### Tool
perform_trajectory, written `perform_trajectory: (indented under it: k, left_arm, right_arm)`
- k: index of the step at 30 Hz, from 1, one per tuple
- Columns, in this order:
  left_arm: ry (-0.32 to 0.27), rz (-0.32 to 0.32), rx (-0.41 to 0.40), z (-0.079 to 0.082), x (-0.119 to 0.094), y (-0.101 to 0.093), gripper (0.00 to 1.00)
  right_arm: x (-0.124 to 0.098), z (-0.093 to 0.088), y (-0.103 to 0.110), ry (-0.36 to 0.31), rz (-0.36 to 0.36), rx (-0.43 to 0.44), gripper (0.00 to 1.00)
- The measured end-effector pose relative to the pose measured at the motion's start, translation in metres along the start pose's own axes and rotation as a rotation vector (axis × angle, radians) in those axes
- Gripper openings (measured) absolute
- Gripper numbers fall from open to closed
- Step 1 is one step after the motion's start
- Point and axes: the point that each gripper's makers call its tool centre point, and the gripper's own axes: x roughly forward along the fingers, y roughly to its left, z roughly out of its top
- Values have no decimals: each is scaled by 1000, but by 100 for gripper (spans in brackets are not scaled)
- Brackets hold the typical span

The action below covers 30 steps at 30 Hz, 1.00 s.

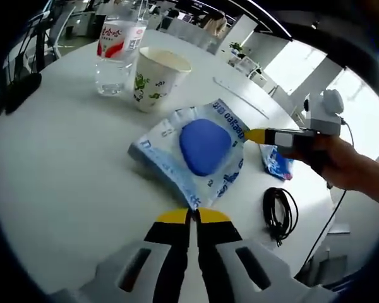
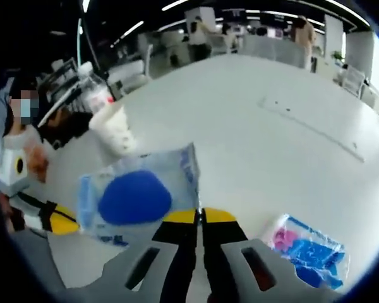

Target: Arrange the tabletop items into an orderly group along one side of the table until the central work area is clear of visible clutter.

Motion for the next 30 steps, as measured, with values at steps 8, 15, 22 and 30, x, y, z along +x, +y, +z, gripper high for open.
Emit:
perform_trajectory:
  k: [8,15,22,30]
  left_arm:
    - [-3,-8,9,-3,-6,-1,0]
    - [4,-16,36,-6,-11,0,0]
    - [-5,-10,47,-1,-15,6,0]
    - [-23,-9,75,16,-16,5,0]
  right_arm:
    - [-23,-10,6,-10,-14,-81,0]
    - [-46,-20,12,-57,-28,-63,0]
    - [-65,-31,19,-108,-35,-17,0]
    - [-84,-47,26,-132,-83,1,0]
